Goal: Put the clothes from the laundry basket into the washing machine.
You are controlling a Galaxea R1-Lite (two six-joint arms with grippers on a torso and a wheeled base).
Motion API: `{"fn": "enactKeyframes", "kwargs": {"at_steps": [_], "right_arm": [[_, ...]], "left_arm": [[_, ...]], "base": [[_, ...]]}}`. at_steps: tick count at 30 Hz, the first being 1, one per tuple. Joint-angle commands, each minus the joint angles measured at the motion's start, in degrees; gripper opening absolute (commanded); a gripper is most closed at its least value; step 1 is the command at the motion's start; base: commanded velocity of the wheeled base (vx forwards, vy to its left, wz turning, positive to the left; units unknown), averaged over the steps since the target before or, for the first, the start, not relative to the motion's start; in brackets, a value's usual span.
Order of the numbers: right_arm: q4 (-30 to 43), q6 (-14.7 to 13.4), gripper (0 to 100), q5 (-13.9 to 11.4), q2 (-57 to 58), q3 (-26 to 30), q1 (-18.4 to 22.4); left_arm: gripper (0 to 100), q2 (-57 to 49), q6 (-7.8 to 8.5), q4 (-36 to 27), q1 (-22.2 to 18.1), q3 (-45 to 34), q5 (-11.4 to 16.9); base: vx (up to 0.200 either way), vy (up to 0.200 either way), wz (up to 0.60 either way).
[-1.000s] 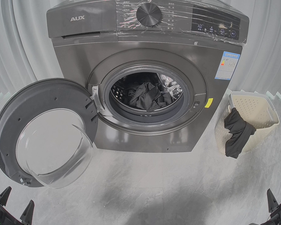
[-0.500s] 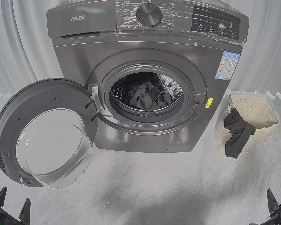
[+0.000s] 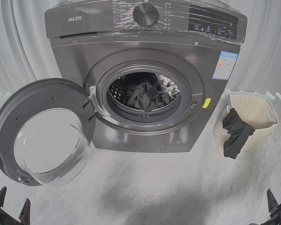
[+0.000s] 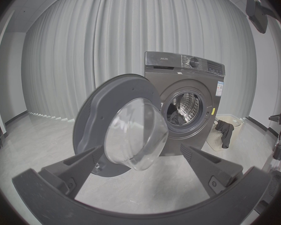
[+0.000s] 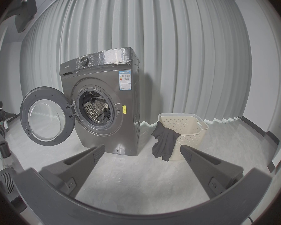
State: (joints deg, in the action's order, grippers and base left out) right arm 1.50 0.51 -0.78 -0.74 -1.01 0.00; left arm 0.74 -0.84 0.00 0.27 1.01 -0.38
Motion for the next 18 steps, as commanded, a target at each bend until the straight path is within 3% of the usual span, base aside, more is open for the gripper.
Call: {"fn": "enactKeyframes", "kwargs": {"at_steps": [1,4,18], "right_arm": [[0.0,0.0,100,0.0,0.3,0.4,0.0],[0.0,0.0,100,0.0,0.3,0.4,0.0],[0.0,0.0,100,0.0,0.3,0.4,0.0]], "left_arm": [[100,-0.7,0.14,0.0,0.0,-1.0,0.0],[100,-0.7,0.14,0.0,0.0,-1.0,0.0],[100,-0.7,-0.74,0.1,0.0,-1.0,0.1]], "base": [[0.000,-0.200,0.00],[0.000,-0.200,0.00],[0.000,0.000,0.00]]}}
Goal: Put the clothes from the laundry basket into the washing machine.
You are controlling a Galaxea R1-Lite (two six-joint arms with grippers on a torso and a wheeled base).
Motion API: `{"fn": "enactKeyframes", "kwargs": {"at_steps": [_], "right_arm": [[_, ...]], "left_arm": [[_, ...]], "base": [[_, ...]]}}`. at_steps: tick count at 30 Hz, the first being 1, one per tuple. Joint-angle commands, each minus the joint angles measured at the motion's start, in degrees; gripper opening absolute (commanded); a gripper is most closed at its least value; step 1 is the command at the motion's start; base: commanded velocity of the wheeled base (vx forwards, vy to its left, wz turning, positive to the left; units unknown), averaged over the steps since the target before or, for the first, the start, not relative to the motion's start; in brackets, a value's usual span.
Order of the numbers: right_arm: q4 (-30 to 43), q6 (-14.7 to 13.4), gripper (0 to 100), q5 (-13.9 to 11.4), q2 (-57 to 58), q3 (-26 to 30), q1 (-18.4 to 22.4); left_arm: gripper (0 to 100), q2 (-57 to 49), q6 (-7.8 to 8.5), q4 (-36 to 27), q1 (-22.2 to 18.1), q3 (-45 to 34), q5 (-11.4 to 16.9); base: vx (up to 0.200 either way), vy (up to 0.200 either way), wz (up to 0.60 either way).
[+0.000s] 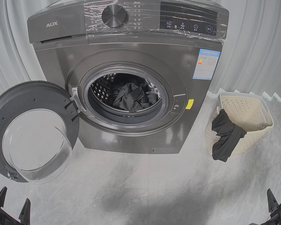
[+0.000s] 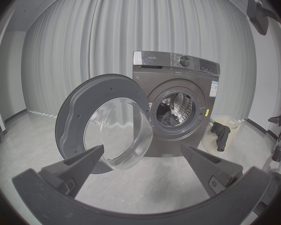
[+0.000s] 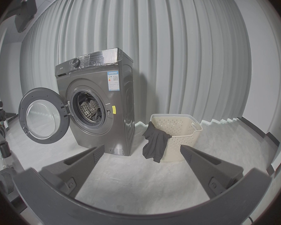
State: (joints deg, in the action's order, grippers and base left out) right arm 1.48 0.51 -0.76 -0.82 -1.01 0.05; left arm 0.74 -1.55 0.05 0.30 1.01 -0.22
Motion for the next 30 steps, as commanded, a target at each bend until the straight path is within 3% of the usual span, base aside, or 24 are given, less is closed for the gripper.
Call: {"fn": "enactKeyframes", "kwargs": {"at_steps": [1,7,28,30], "right_arm": [[0.0,0.0,100,0.0,0.4,0.4,0.0],[0.0,0.0,100,0.0,0.4,0.4,0.0],[0.0,0.0,100,0.0,0.4,0.4,0.0],[0.0,0.0,100,0.0,0.4,0.4,0.0]], "left_arm": [[100,-0.7,-0.03,0.0,0.0,-1.0,0.0],[100,-0.7,0.05,0.0,0.0,-1.0,0.0],[100,-0.7,-0.03,0.0,0.0,-1.0,0.0],[100,-0.7,-0.12,0.0,0.0,-1.0,0.0]], "base": [[0.000,0.000,0.00],[0.000,0.000,0.00],[0.000,-0.200,0.00],[0.000,0.000,0.00]]}}
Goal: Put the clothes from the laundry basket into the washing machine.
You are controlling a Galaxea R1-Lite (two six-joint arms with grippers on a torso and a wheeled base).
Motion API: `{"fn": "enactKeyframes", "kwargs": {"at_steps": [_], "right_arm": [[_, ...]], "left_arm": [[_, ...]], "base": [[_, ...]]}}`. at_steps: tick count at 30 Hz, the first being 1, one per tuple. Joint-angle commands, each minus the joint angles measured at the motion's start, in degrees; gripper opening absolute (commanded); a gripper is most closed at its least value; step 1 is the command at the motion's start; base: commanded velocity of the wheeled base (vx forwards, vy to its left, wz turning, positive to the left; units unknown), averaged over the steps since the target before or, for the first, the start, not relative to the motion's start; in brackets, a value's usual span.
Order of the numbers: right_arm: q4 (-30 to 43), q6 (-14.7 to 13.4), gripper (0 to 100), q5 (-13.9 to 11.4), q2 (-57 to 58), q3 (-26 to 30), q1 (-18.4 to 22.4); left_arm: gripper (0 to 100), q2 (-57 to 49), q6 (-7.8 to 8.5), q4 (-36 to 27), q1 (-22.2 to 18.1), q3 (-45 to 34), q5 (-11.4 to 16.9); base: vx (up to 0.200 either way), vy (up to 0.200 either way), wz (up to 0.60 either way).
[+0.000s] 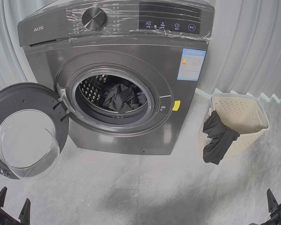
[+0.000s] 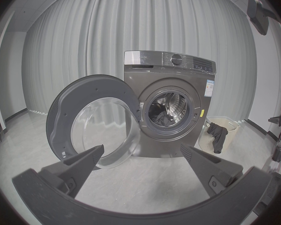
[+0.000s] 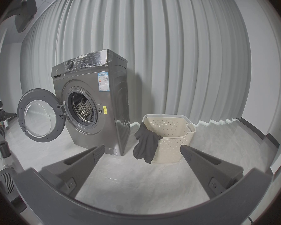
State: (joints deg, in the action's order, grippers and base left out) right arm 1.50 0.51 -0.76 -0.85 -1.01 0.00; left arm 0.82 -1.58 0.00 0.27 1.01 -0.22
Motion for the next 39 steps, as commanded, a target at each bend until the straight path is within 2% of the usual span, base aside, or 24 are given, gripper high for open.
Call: {"fn": "enactKeyframes", "kwargs": {"at_steps": [1,14,39], "right_arm": [[0.0,0.0,100,0.0,0.4,0.4,0.0],[0.0,0.0,100,0.0,0.4,0.4,0.0],[0.0,0.0,100,0.0,0.4,0.4,0.0]], "left_arm": [[100,-0.8,-0.09,0.1,0.0,-1.0,0.0],[100,-0.8,-0.61,0.0,0.0,-1.0,0.0],[100,-0.8,-0.26,0.0,0.1,-1.0,0.0]], "base": [[0.000,0.000,0.00],[0.000,0.000,0.00],[0.000,0.000,0.00]]}}
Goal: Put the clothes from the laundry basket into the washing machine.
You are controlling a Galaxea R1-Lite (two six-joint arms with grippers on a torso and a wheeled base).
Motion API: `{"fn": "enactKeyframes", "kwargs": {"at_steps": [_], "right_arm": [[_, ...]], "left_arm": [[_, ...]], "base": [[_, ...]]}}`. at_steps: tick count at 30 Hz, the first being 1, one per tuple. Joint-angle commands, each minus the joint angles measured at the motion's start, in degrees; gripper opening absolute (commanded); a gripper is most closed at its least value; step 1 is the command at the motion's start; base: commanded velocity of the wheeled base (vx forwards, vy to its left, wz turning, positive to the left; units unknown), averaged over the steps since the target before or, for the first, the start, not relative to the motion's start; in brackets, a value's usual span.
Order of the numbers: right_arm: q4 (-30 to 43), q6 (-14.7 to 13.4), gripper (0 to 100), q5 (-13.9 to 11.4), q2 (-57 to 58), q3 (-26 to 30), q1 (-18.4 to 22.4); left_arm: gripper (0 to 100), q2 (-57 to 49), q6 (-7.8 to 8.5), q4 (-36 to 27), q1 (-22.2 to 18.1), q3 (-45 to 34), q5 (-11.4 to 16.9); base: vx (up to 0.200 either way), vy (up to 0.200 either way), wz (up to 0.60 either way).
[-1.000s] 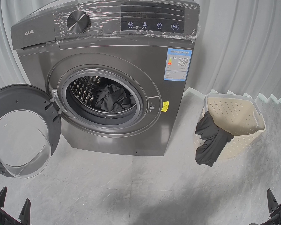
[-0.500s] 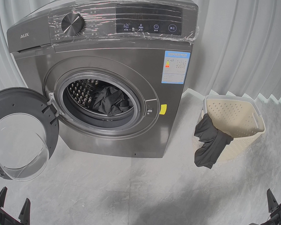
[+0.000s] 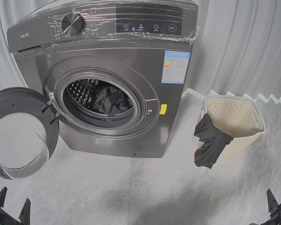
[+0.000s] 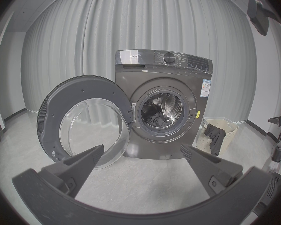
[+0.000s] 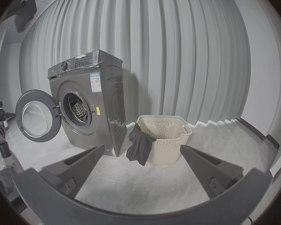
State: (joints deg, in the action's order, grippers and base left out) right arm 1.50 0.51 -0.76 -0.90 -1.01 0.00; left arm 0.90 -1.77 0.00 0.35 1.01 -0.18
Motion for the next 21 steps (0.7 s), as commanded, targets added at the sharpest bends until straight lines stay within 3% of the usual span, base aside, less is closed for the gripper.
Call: {"fn": "enactKeyframes", "kwargs": {"at_steps": [1,13,21], "right_arm": [[0.0,0.0,100,0.0,0.5,0.4,0.0],[0.0,0.0,100,0.0,0.5,0.4,0.0],[0.0,0.0,100,0.0,0.5,0.4,0.0]], "left_arm": [[100,-0.9,-0.08,0.0,0.0,-1.0,0.0],[100,-0.9,-0.25,0.0,-0.1,-1.0,-0.1],[100,-0.9,-0.34,0.0,0.0,-0.9,-0.1]], "base": [[0.000,0.000,0.00],[0.000,0.000,0.00],[0.000,-0.200,0.00]]}}
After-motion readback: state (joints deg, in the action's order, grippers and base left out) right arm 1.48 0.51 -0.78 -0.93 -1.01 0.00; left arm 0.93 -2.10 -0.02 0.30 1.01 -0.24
